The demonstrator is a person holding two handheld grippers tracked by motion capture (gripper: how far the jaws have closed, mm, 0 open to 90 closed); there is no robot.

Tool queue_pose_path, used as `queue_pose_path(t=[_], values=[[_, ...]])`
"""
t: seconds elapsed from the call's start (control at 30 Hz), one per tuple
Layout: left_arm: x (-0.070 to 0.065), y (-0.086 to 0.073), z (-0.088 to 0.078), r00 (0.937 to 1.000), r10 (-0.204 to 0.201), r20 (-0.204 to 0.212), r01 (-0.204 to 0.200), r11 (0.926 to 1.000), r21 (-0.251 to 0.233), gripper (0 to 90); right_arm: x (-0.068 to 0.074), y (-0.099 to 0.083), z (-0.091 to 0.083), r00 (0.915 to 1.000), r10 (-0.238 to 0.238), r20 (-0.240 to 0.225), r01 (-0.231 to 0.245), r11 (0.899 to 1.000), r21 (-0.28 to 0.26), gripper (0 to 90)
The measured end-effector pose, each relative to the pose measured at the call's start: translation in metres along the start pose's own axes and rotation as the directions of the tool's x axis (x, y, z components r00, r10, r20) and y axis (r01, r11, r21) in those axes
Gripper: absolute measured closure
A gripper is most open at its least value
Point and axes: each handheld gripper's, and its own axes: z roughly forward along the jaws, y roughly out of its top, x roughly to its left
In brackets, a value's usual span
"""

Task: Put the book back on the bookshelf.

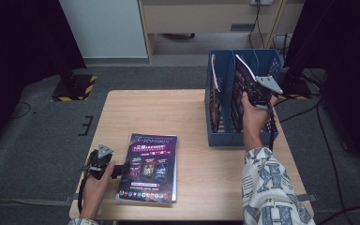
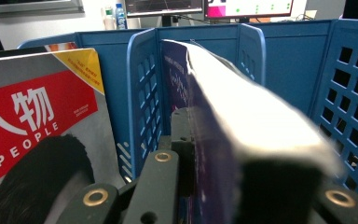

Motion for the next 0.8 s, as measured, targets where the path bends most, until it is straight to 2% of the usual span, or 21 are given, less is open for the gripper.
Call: queue_pose_path(t=[0.53, 0.8], values=[[-0.0005, 0.0002, 0.0004, 1.0000, 0.003, 0.000, -0.003, 1.0000, -0.001, 4.9, -0.0001, -0.0008, 0.0029, 0.9998, 0.015, 0.014, -0.014, 1.000, -0.018, 84.0], [-0.0004, 0.0003, 0.0007, 1.0000, 0.002, 0.000, -0.002, 1.0000, -0.002, 4.9, 0.0022, -0.0045, 0.0052, 0.9999, 0.000, 0.015, 0.000, 1.000, -0.014, 83.9]])
